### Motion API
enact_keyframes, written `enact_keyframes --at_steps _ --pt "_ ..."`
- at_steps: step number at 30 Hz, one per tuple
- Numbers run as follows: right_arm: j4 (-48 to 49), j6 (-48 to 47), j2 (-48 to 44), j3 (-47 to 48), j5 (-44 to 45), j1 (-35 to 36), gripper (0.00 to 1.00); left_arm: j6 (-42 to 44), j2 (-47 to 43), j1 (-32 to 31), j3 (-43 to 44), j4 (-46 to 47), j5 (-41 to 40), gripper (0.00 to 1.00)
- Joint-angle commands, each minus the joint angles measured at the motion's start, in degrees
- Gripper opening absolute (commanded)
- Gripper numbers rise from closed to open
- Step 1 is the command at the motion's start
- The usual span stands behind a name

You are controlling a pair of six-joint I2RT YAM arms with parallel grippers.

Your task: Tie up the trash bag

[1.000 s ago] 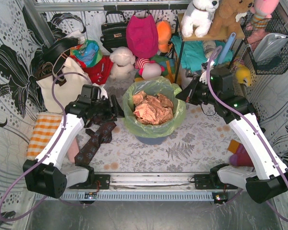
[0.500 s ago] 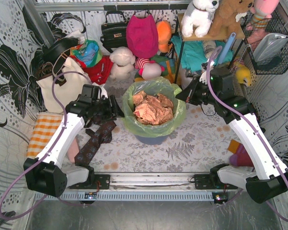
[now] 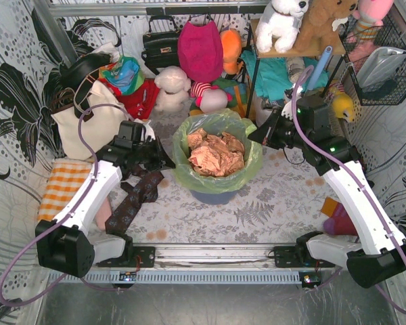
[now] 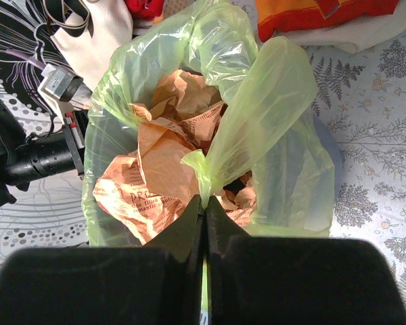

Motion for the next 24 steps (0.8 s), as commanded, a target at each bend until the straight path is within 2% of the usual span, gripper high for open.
enact_keyframes --at_steps 1,2,12,17,24 --pt "-0.31 0.32 -1.55 -0.36 0.97 -0.29 0.0 1.34 -0.22 -0.39 3.12 -0.51 -0.42 0.02" --pt "-0.41 0.32 -1.59 -0.34 0.99 -0.27 0.0 1.63 -0.54 -0.41 4.0 -1.44 -0.39 0.0" --pt "1.86 0.63 -1.25 0.9 -0.1 -0.29 0.0 1.74 -5.12 -0.38 13.19 -8.6 -2.61 0.0" --pt "2.17 0.17 0.06 3.27 -1.37 -0.26 0.0 1.48 -5.28 -0.37 19.05 -11.06 -1.34 0.0" --pt "7.43 1.48 0.95 5.16 -4.88 -0.26 0.0 2.07 -3.52 -0.36 26.14 -13.62 -1.21 0.0"
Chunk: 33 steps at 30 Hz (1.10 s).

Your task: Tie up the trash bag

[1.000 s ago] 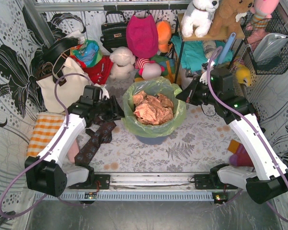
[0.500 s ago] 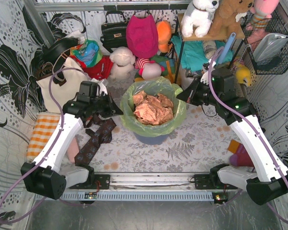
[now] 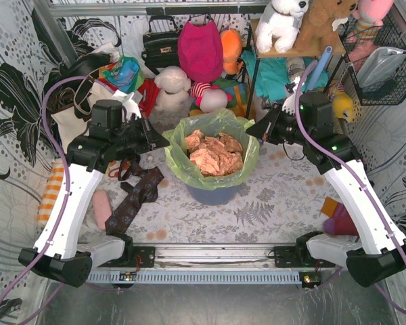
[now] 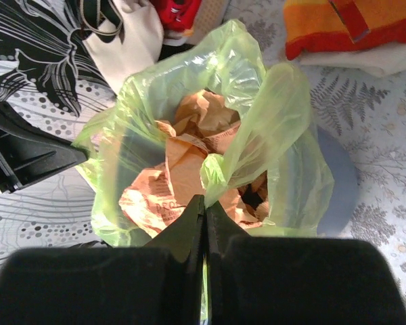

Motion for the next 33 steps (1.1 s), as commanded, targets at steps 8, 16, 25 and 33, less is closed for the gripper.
enact_keyframes --at_steps 8,16,25,33 --pt "7.65 1.25 3.14 8.56 -4.08 -0.28 0.0 1.5 3.77 -0.11 9.41 -0.03 0.01 0.0" --pt "9.71 1.08 6.8 15.82 -5.11 -0.29 0.0 1.96 8.82 -0.17 12.94 3.91 1.09 0.0" --pt "21.85 7.76 8.84 14.1 -11.18 -0.14 0.0 3.37 12.34 -0.17 10.15 6.32 4.69 0.0" --pt "30.21 10.53 10.0 14.86 -12.75 0.0 0.0 5.41 12.85 -0.09 14.14 4.86 -0.37 0.0"
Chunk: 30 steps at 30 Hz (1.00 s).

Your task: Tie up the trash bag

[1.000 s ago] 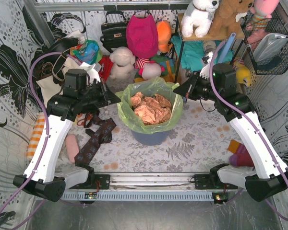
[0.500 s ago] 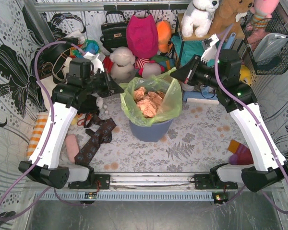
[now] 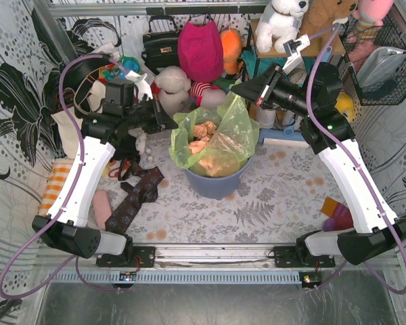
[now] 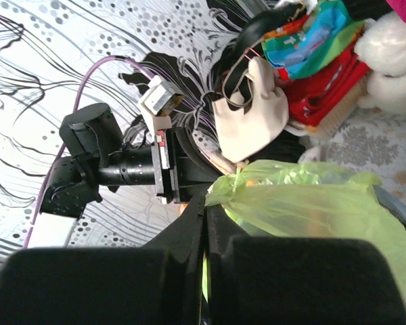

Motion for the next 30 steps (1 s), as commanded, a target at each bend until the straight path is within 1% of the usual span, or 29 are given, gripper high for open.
enact_keyframes --at_steps 1,8,13,19,21,27,30 --pt "9.19 2.21 0.08 0.9 -2.16 -0.02 0.0 2.27 0.23 0.07 4.77 1.97 -3.2 0.0" --pt "7.85 -0.31 0.77 -0.81 0.57 -0.02 0.0 1.81 2.45 0.12 11.3 3.71 -5.04 0.0" --pt "7.22 -2.43 1.69 -5.28 3.2 -0.07 0.0 2.1 3.75 0.07 12.9 5.03 -5.94 0.0" --pt "9.33 -2.9 3.01 -11.31 3.89 -0.02 0.0 1.63 2.28 0.07 10.17 11.84 -5.61 0.0" --pt "10.05 -2.83 3.47 -12.59 3.89 -0.02 0.0 0.93 1.81 0.07 9.26 15.01 -4.39 0.0" --pt "12.33 -2.22 3.0 -13.89 3.63 -0.02 0.0 -1.33 -2.16 0.07 4.29 27.93 1.04 0.0" --pt "12.71 -2.35 1.52 -13.58 3.94 -0.03 0.0 -2.19 -4.76 0.1 1.92 32.76 4.79 0.0"
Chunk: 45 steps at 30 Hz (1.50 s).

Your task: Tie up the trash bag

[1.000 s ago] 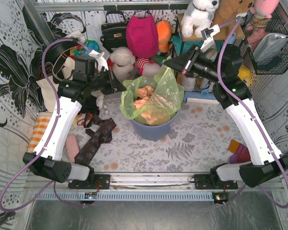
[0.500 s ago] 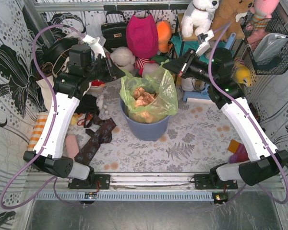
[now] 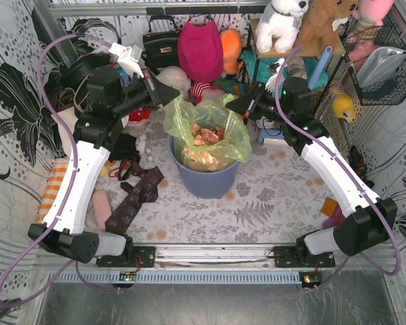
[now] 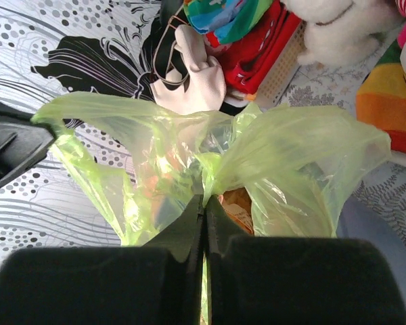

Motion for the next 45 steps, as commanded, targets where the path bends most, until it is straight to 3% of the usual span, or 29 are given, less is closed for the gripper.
enact_keyframes --at_steps 1,8,14,19,27,32,37,41,45 --pt "4.2 -1.1 -3.32 0.79 0.64 -0.02 0.0 -1.93 -5.0 0.07 -2.92 14.37 6.8 0.0" --pt "2.65 -2.91 -7.89 5.16 1.13 -0.02 0.0 -6.58 -10.3 0.09 -5.97 16.32 11.09 0.0" --pt "3.66 -4.42 -9.69 10.2 -0.31 -0.02 0.0 -15.87 -14.61 0.08 -11.57 29.27 13.96 0.0" --pt "7.17 -4.15 -9.94 13.27 -1.1 -0.02 0.0 -18.77 -13.83 0.07 -9.64 32.46 12.51 0.0" --pt "12.1 -4.6 -11.2 13.79 3.41 -0.03 0.0 -18.95 -16.02 0.64 -9.88 32.78 2.53 0.0" --pt "4.43 -7.67 -12.37 15.08 12.5 -0.02 0.0 -20.29 -18.83 1.38 -12.14 33.63 -3.59 0.0" --pt "-6.02 -11.31 -15.39 14.11 26.82 -0.02 0.0 -19.0 -20.67 1.42 -12.1 24.91 -13.77 0.0" --pt "-8.48 -11.83 -16.66 12.46 30.94 -0.02 0.0 -18.54 -20.18 1.47 -11.25 17.31 -20.16 0.0" --pt "-10.44 -11.9 -16.6 12.64 33.44 -0.02 0.0 -19.12 -21.08 1.46 -12.33 15.66 -24.6 0.0"
